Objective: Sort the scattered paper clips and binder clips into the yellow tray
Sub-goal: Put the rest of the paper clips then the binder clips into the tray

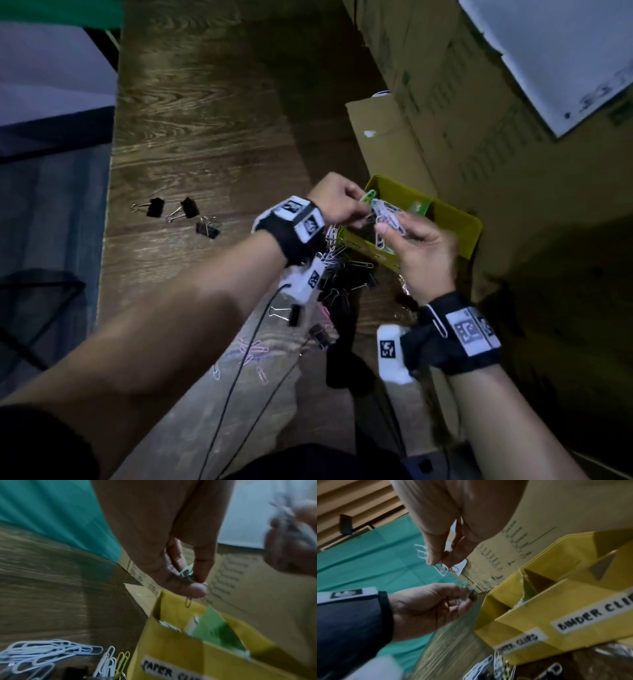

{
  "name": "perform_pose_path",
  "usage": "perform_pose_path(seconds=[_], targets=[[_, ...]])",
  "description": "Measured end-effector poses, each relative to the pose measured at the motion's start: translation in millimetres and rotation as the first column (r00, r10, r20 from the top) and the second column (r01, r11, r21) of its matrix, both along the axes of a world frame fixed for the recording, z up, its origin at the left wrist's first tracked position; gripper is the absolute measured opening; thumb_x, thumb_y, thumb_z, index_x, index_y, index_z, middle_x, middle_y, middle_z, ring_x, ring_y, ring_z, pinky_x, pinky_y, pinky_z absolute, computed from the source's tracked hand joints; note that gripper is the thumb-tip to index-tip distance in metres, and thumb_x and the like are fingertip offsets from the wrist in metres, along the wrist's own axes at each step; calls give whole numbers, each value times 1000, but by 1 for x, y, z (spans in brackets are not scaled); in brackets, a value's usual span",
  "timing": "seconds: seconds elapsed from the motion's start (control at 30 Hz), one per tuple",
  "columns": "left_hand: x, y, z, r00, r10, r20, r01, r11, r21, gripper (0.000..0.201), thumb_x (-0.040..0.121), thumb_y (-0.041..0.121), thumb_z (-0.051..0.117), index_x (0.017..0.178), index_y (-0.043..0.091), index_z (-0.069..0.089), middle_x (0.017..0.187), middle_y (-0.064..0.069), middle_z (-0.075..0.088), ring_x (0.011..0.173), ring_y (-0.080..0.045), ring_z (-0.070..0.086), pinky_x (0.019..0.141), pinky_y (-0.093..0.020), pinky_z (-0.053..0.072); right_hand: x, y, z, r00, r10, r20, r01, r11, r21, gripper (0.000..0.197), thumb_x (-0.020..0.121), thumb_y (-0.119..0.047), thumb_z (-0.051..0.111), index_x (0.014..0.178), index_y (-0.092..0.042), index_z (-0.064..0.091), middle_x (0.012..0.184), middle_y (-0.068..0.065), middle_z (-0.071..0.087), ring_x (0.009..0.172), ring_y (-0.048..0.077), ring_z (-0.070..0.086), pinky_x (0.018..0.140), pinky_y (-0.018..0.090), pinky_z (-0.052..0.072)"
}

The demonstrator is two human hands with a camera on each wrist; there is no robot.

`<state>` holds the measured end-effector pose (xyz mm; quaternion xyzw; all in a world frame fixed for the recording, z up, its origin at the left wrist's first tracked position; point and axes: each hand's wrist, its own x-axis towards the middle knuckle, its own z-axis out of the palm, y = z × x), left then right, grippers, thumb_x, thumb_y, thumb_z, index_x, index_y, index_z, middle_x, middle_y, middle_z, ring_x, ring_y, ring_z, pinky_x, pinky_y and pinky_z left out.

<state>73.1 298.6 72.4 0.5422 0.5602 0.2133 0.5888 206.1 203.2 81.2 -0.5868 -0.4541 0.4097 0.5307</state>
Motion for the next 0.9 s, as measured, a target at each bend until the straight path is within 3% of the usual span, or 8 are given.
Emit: perform_pose_path(seconds=[0.07, 0.13, 0.23, 0.37, 0.5, 0.6, 0.73, 0.9], targets=[[25, 7, -16, 958, -104, -268, 123, 991, 55, 5, 79, 11, 68, 75, 10, 65, 72, -6, 65, 65, -18, 63, 60, -23, 46, 15, 18, -3, 993, -68, 92, 67, 998, 16, 21, 75, -8, 75, 96, -7, 73, 92, 1, 73, 84, 10, 66, 79, 25, 53], [37, 6, -29, 861, -171, -480, 229, 971, 65, 19, 79, 21, 67, 92, 8, 65, 91, -8, 63, 84, -25, 63, 68, -25, 46, 27, 33, -5, 982, -96, 164, 96, 995, 8, 25, 76, -9, 75, 100, -5, 71, 94, 4, 70, 82, 7, 64, 77, 19, 51], [42, -1, -42, 791, -268, -550, 349, 936, 46, 33, 82, 24, 62, 108, 6, 58, 103, -13, 57, 97, -31, 58, 82, -34, 47, 37, 57, -11, 960, -60, 274, 84, 993, -79, 26, 78, -13, 74, 102, -6, 71, 97, 2, 71, 83, 8, 64, 76, 16, 50], [27, -7, -37, 783, -305, -542, 417, 904, 94, 31, 84, 23, 54, 112, 17, 64, 109, -14, 64, 101, -30, 59, 86, -27, 44, 43, 85, -30, 840, 144, 523, 12, 959, -283, 28, 82, -21, 70, 106, -7, 70, 103, 7, 71, 91, 17, 64, 78, 22, 45], [-4, -32, -18, 909, -197, -366, 298, 923, 244, 21, 90, 19, 56, 105, 25, 68, 97, 4, 71, 86, -14, 64, 86, -25, 49, 33, 97, -47, 552, 451, 702, -80, 866, -493, 27, 85, -19, 67, 110, -6, 68, 105, 14, 68, 86, 23, 62, 70, 25, 46], [-48, -50, -17, 948, -161, -275, 216, 958, 186, 16, 90, 18, 57, 100, 21, 69, 88, 6, 69, 76, -10, 64, 75, -24, 51, 27, 97, -57, 409, 582, 702, -109, 796, -596, 37, 83, -18, 70, 118, -6, 63, 117, 17, 63, 104, 30, 61, 90, 35, 51], [-124, -79, -38, 847, -110, -520, 231, 957, 175, 19, 88, 12, 58, 102, 18, 70, 97, -3, 72, 80, -14, 65, 69, -17, 42, 25, 85, -55, 412, 584, 699, -141, 799, -584, 49, 81, -12, 71, 127, -13, 56, 127, 15, 58, 113, 30, 57, 99, 36, 47], [-189, -141, -86, 723, -101, -684, 296, 939, 175, 42, 87, 5, 51, 129, 11, 52, 139, -12, 47, 124, -30, 47, 103, -28, 33, -10, 42, -31, 587, 422, 691, -396, 894, -209, 31, 81, -1, 67, 109, -14, 68, 112, 7, 61, 95, 16, 57, 89, 35, 52]])
